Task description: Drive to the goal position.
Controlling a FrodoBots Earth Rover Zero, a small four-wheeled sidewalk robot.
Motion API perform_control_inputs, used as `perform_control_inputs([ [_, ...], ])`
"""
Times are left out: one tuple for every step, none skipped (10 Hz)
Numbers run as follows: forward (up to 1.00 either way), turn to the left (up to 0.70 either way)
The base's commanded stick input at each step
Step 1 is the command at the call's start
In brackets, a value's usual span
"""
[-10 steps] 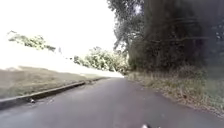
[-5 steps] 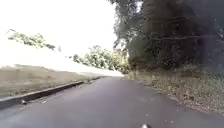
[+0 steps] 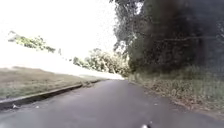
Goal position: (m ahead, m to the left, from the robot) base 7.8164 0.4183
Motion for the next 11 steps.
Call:
perform_control_inputs([
  [0.45,0.00],
  [0.45,0.00],
  [0.45,0.00],
  [0.45,0.00],
  [0.45,0.00],
  [0.45,0.00],
  [0.45,0.00],
  [0.45,0.00],
  [0.45,0.00],
  [0.45,0.00],
  [0.45,0.00],
])
